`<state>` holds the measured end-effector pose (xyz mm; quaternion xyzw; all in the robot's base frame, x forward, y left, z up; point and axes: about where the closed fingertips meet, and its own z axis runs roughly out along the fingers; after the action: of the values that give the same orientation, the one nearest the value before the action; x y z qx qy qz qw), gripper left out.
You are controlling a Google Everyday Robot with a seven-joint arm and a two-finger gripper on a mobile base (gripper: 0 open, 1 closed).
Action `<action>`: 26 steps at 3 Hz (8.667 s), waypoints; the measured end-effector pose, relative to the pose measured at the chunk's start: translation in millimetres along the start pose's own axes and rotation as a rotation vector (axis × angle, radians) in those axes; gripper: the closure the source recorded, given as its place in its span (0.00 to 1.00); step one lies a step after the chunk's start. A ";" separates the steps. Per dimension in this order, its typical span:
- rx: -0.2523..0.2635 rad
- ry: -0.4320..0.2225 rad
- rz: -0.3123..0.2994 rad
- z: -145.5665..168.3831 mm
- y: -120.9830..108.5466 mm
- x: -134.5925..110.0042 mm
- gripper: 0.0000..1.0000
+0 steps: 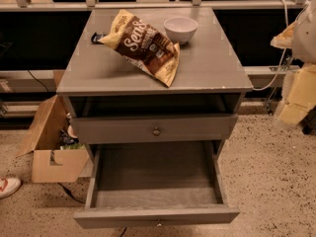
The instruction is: Place brown chip bag into middle drawer
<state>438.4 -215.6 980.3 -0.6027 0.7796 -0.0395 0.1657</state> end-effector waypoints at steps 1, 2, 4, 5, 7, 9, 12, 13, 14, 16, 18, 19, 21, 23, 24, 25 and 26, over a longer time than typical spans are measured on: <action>0.000 0.000 0.000 0.0 0.0 0.0 0.00; 0.012 -0.084 0.057 11.1 -14.9 -14.0 0.00; 0.060 -0.326 0.254 55.9 -76.7 -70.3 0.00; 0.108 -0.372 0.317 73.6 -100.2 -104.5 0.00; 0.144 -0.434 0.296 96.0 -122.6 -153.2 0.00; 0.194 -0.443 0.312 127.9 -152.8 -181.2 0.00; 0.181 -0.518 0.365 192.9 -192.9 -240.5 0.00; 0.168 -0.545 0.366 204.5 -198.6 -258.6 0.19; 0.139 -0.609 0.368 206.4 -197.5 -273.3 0.43; 0.071 -0.816 0.342 159.3 -162.1 -288.6 0.89; 0.133 -0.921 0.326 61.1 -116.8 -221.8 1.00; 0.133 -0.921 0.326 61.1 -116.8 -221.8 1.00; 0.079 -0.840 0.304 67.2 -63.0 -187.3 1.00; -0.025 -0.583 0.399 153.8 24.3 -97.0 1.00; -0.026 -0.583 0.399 154.1 24.4 -96.9 1.00; -0.049 -0.579 0.406 168.6 31.9 -89.7 1.00; -0.093 -0.587 0.439 219.6 47.8 -61.7 1.00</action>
Offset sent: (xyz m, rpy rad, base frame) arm 0.0583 0.0269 -0.0128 0.2622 -0.0569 -0.0977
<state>474.8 -113.6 774.0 -0.4135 0.8107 0.2069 0.3591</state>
